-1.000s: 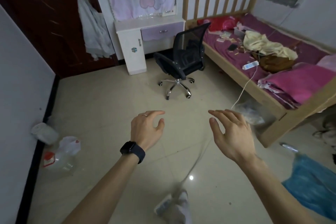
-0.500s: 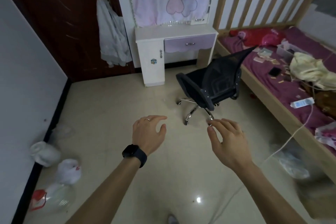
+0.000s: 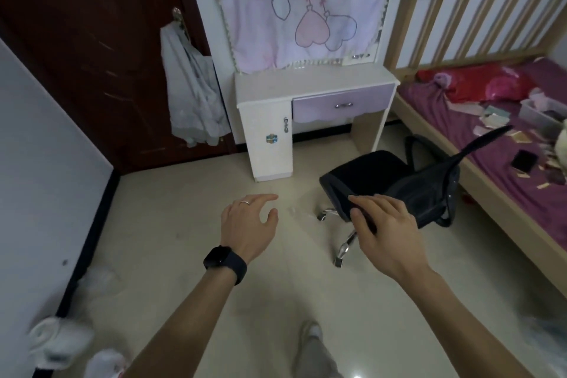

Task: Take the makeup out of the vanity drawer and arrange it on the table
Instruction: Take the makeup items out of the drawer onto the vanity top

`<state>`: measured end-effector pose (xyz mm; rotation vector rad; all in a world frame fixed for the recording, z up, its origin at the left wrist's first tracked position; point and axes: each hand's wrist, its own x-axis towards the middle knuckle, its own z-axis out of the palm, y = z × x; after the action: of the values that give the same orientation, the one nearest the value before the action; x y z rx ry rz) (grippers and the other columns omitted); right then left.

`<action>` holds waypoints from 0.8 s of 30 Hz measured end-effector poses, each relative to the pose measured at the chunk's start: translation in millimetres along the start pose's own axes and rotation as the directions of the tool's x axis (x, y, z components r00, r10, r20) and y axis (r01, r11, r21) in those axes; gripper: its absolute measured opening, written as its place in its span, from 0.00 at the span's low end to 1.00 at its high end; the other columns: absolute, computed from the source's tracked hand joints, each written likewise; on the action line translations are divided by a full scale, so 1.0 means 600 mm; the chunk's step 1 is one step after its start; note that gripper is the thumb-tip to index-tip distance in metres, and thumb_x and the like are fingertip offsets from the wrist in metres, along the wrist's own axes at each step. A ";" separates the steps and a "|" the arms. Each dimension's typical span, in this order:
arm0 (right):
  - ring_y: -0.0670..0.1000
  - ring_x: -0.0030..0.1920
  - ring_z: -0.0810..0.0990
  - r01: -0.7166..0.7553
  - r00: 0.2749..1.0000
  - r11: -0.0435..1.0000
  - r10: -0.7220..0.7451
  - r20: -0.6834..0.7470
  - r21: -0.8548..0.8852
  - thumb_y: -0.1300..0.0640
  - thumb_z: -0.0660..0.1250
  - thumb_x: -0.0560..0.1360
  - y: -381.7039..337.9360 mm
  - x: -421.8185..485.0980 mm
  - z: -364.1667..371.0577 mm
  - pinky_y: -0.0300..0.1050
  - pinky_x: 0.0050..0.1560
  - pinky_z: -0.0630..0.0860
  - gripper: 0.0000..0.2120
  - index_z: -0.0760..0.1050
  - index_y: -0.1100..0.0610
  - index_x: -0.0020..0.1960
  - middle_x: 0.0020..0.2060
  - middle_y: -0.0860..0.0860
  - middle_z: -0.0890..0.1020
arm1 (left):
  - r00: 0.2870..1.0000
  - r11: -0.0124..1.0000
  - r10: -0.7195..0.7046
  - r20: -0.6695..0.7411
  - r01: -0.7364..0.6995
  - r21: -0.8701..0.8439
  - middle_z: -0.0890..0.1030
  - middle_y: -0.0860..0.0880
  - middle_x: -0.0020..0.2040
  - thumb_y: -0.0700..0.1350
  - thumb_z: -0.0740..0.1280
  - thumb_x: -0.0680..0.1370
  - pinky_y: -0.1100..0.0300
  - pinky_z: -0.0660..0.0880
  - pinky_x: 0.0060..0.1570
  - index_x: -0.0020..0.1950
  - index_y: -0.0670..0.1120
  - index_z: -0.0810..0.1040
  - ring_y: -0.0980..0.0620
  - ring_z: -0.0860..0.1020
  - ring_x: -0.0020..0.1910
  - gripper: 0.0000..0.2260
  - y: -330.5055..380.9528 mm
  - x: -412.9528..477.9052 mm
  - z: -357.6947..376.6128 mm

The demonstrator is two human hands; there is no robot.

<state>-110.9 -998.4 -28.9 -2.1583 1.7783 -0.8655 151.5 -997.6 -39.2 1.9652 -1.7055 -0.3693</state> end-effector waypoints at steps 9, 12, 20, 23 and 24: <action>0.54 0.66 0.74 -0.033 0.999 0.998 0.032 0.017 0.044 0.49 0.64 0.81 0.010 0.364 0.126 0.58 0.63 0.74 0.13 0.80 0.48 0.64 0.60 0.44 0.82 | 1.000 0.999 -0.028 -0.005 0.028 0.015 0.80 0.53 0.63 0.49 0.65 0.79 0.48 0.69 0.65 0.64 0.56 0.78 0.50 0.76 0.62 0.13 -0.037 0.379 0.001; 0.53 0.66 0.73 -0.051 0.998 0.998 0.049 0.051 0.038 0.46 0.60 0.82 0.013 0.463 0.162 0.57 0.64 0.73 0.15 0.79 0.46 0.65 0.61 0.42 0.81 | 1.000 1.000 -0.024 0.007 0.024 0.016 0.79 0.54 0.64 0.49 0.64 0.79 0.48 0.70 0.64 0.64 0.57 0.78 0.50 0.76 0.62 0.14 -0.051 0.485 0.008; 0.53 0.66 0.74 -0.164 0.983 0.986 0.162 0.083 0.015 0.50 0.64 0.81 0.025 0.701 0.294 0.55 0.66 0.71 0.14 0.80 0.47 0.65 0.62 0.44 0.82 | 0.998 0.999 -0.011 0.068 0.014 -0.047 0.79 0.55 0.64 0.49 0.66 0.78 0.49 0.71 0.63 0.63 0.58 0.78 0.50 0.75 0.62 0.14 -0.122 0.792 0.069; 0.55 0.65 0.75 -0.232 0.969 0.973 0.232 0.086 -0.004 0.51 0.64 0.81 0.027 0.781 0.337 0.56 0.65 0.71 0.14 0.80 0.48 0.65 0.61 0.44 0.82 | 0.994 0.998 0.031 0.107 -0.026 -0.055 0.79 0.56 0.61 0.48 0.66 0.78 0.54 0.70 0.62 0.63 0.58 0.79 0.51 0.75 0.61 0.14 -0.147 0.907 0.087; 0.55 0.65 0.75 -0.253 0.964 0.967 0.253 0.085 -0.006 0.51 0.65 0.81 0.029 0.805 0.350 0.57 0.64 0.72 0.14 0.80 0.48 0.65 0.61 0.45 0.82 | 0.991 0.998 0.045 0.123 -0.039 -0.056 0.80 0.56 0.61 0.48 0.66 0.78 0.55 0.70 0.62 0.63 0.58 0.79 0.51 0.75 0.61 0.14 -0.153 0.945 0.092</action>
<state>39.7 -1502.5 -61.1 -1.8787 1.9505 -0.7037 299.2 -1554.6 -65.2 1.9004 -1.7917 -0.5263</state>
